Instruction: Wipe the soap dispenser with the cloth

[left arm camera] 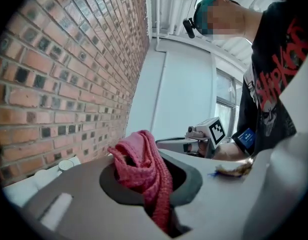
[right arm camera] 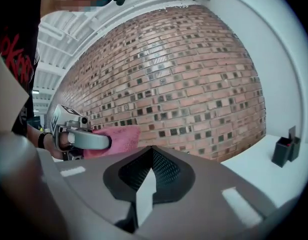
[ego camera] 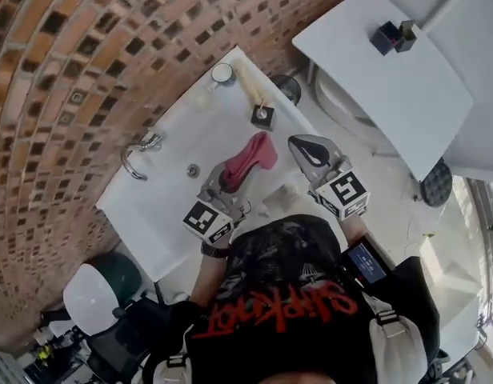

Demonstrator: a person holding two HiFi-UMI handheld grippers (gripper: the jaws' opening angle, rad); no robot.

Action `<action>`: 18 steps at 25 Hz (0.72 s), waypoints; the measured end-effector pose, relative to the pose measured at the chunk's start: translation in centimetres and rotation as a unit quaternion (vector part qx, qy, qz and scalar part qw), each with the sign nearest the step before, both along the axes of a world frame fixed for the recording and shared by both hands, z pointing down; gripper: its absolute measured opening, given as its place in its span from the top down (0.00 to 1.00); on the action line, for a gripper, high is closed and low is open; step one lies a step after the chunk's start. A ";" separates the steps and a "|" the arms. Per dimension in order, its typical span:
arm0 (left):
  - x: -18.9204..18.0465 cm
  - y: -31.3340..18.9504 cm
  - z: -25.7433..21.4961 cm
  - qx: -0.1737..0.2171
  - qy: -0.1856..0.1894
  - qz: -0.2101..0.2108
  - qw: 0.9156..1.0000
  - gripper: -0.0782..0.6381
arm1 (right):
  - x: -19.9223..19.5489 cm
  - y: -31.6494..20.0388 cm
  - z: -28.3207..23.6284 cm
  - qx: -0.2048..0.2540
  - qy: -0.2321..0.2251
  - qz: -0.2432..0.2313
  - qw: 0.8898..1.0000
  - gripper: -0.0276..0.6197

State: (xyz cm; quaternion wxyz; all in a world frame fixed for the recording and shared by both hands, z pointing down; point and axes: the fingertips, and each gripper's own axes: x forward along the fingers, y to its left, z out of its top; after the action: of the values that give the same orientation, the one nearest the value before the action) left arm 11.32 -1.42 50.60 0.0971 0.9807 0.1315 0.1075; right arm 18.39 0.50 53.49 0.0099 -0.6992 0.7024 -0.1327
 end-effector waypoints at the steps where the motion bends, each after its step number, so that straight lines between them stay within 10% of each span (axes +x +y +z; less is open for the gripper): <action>1: -0.3 0.3 0.0 -0.002 0.002 0.008 1.000 0.82 | -0.2 0.4 -0.1 -0.002 0.003 0.011 1.000 0.96; 18: -21.9 -0.5 -0.8 -0.051 0.045 0.031 0.997 0.82 | -20.8 1.0 -1.9 -0.038 0.067 0.059 0.995 0.96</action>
State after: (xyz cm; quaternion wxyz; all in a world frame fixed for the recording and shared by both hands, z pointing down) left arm -10.56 -1.95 49.82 0.1378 0.9737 0.1710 0.0598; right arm -2.44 1.46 51.59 -0.0559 -0.7467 0.6534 -0.1111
